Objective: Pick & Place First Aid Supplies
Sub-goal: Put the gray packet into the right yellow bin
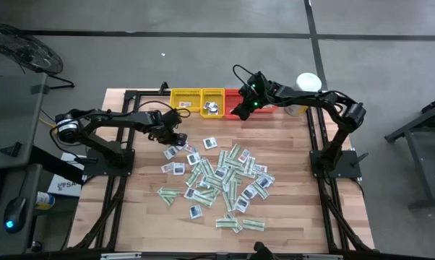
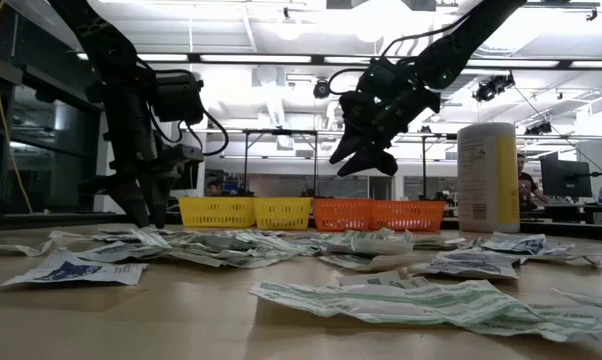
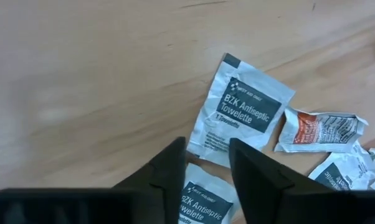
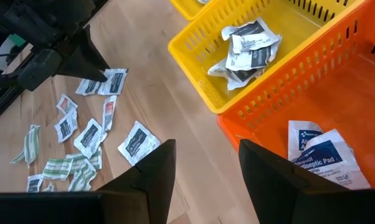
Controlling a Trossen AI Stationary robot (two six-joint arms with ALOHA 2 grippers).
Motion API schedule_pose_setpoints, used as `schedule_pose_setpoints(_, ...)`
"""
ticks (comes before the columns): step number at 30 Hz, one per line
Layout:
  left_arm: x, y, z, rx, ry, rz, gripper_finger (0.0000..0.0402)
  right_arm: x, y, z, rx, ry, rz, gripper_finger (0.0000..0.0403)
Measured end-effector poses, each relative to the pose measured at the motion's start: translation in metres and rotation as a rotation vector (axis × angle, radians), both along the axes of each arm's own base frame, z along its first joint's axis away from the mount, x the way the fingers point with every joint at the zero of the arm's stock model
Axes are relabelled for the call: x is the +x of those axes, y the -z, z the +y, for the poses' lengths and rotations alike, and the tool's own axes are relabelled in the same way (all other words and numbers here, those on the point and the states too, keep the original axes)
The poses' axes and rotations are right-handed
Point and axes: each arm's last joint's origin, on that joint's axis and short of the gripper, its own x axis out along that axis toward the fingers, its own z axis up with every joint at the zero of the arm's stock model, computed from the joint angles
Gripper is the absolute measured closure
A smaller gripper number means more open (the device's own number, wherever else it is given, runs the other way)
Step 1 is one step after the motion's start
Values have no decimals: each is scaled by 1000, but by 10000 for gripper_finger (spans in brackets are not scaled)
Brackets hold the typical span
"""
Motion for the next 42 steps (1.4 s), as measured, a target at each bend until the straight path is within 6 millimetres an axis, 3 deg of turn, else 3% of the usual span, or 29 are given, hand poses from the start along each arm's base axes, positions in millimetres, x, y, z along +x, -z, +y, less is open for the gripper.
schedule_pose_setpoints(12,-1,1,0,16,-6,14,397,2,0,3,6,-12,-2,234)
schedule_pose_setpoints(21,-1,-9,0,76,55,-22,400,11,0,18,21,-78,-14,233)
schedule_pose_setpoints(30,8,-53,6,251,153,-164,401,30,-5,43,-1,-182,-79,233)
schedule_pose_setpoints(42,29,-93,15,442,307,-374,401,56,-20,76,-147,-305,-249,233)
